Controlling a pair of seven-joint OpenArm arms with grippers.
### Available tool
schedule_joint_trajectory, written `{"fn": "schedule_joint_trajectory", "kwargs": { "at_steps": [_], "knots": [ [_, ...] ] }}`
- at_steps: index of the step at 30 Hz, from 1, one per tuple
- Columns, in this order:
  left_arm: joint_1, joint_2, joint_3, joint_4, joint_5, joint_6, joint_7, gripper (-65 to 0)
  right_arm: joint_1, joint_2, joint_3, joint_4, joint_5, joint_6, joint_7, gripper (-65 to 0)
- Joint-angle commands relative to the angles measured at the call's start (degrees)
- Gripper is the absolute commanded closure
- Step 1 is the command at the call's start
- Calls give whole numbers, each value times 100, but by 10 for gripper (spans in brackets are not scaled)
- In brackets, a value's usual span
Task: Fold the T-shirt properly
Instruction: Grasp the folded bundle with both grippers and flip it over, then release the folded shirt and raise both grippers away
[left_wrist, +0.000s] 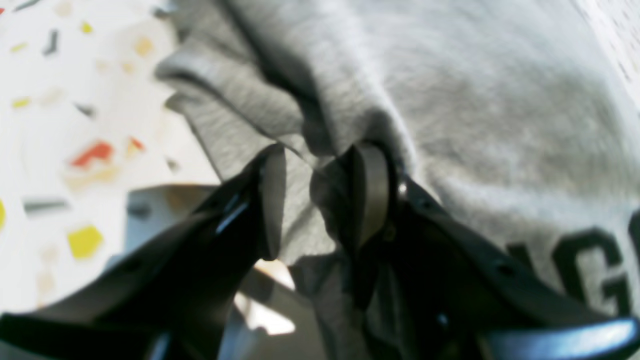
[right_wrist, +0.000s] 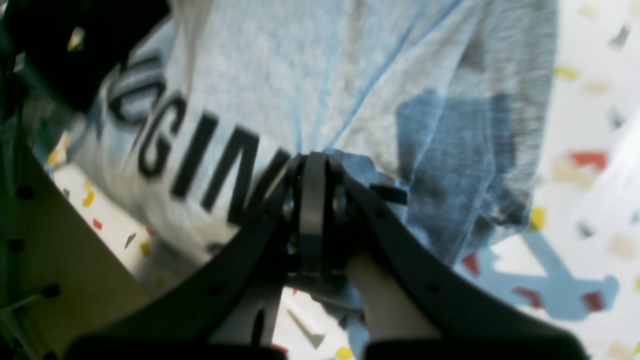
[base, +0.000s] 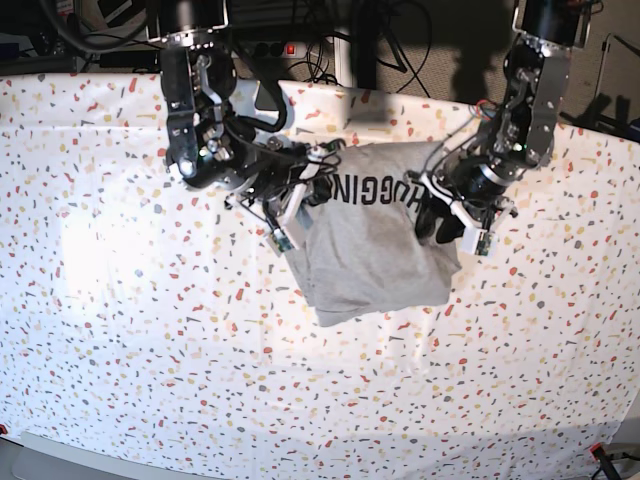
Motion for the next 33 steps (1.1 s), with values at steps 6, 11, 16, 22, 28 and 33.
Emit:
{"fn": "schedule_joint_trajectory", "kwargs": {
  "at_steps": [6, 11, 16, 22, 28, 33],
  "knots": [
    [-341, -90, -33, -85, 68, 96, 42, -214, -70, -155, 0, 140, 46, 30, 144, 0],
    [-197, -439, -33, 315, -120, 98, -125, -214, -79, -142, 72, 710, 50, 30, 15, 0],
    [442, -852, -63, 1377, -107, 101, -13, -214, -142, 44, 393, 1419, 660, -160, -306, 0],
    [1711, -894, -741, 2623, -420, 122, -33, -214, -632, 118, 1392, 2203, 1482, -155, -669, 0],
    [2949, -892, -1462, 3298, -540, 118, -35, -214, -1657, 114, 2356, 2863, 1923, 30, -737, 0],
    [3882, -894, -1954, 3342, -538, 118, -68, -214, -2688, 85, 3112, 3211, 1971, 30, -807, 0]
  ]
}}
